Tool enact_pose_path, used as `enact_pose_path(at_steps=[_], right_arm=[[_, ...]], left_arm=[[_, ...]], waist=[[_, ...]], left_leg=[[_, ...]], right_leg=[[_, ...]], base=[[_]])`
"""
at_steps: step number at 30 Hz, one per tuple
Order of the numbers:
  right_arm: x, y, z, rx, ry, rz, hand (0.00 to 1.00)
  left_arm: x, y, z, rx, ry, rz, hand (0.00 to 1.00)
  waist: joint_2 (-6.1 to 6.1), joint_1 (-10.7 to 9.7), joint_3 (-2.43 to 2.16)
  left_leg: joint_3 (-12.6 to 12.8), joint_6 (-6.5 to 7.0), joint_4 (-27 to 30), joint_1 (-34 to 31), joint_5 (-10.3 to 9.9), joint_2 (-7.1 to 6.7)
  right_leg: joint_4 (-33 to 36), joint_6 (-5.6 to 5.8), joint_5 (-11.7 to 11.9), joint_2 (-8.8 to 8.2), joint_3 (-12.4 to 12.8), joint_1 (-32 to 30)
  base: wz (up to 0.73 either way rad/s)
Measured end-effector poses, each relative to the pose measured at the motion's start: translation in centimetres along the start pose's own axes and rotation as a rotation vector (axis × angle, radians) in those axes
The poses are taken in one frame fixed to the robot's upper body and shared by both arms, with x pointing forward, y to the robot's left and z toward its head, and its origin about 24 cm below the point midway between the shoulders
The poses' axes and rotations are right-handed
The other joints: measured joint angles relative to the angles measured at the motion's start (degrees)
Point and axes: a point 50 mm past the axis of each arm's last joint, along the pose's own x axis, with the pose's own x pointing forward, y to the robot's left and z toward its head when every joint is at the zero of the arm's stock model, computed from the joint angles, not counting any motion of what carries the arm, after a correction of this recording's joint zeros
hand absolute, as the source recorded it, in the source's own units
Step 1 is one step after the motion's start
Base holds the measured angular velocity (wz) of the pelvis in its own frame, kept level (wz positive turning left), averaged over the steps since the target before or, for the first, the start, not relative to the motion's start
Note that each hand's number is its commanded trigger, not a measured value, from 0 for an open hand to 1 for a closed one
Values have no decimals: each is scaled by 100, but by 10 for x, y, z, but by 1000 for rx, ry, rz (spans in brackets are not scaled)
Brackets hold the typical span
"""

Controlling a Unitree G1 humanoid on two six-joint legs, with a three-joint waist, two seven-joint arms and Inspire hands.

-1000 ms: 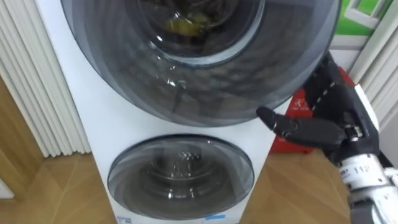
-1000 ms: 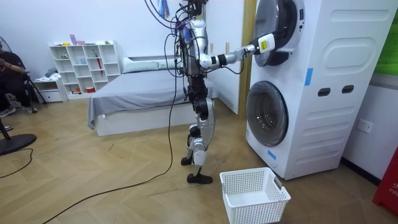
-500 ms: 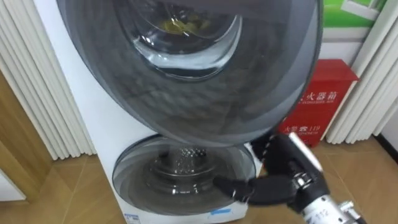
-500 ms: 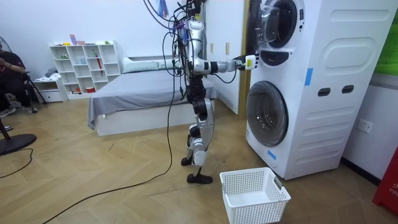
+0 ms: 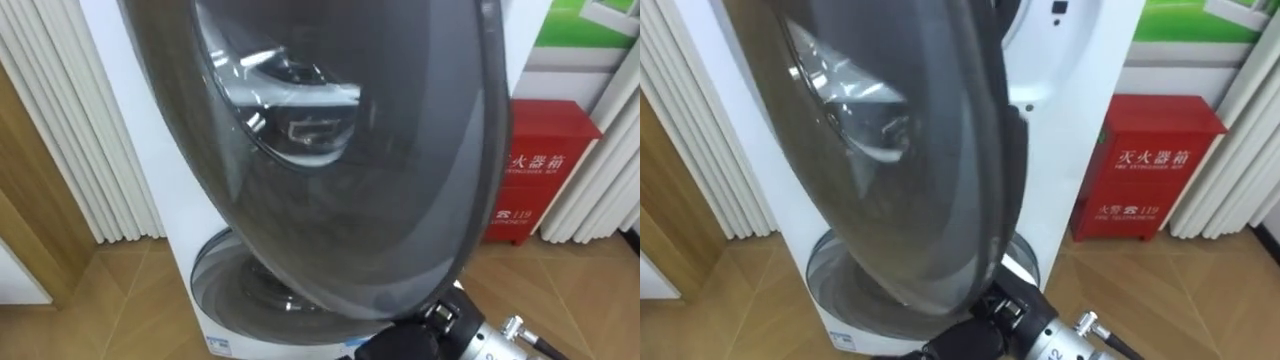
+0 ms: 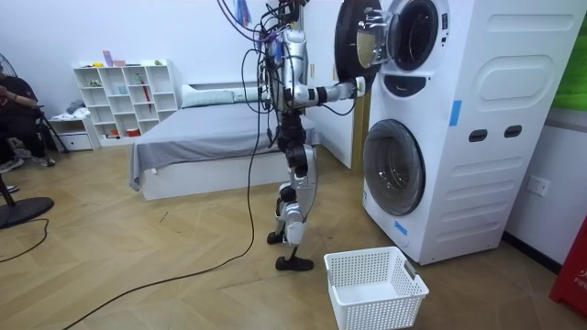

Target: Pick clothes from washing machine

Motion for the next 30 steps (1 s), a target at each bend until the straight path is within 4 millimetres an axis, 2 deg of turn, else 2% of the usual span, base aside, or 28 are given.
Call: enact_pose_path(at_steps=[7, 16, 27, 30], right_arm=[[5, 8, -1, -1, 0, 60, 0], [7, 11, -2, 11, 5, 86, 0], [21, 20, 1, -14, 0, 145, 0], [23, 22, 1, -13, -1, 157, 0]], left_arm=[[0, 0, 1, 2, -2, -2, 0], [0, -1, 2, 2, -6, -4, 0], [1, -5, 7, 25, -17, -13, 0], [2, -4, 9, 26, -25, -11, 0]], waist=[[9, 123, 16], [35, 159, 21], [101, 185, 13], [73, 334, -3]], left_leg=[[-11, 0, -2, 13, 0, -2], [-16, 0, 20, -12, 0, -2], [-26, 4, 101, -101, 2, 0], [-27, 5, 93, -102, 4, 1]], right_leg=[[-1, 3, -2, -1, -5, 13], [2, 3, -2, -8, -38, 23], [10, 1, -4, -17, -123, 10], [10, -13, -27, -19, -150, 12]], base=[[0], [0], [5], [3]])
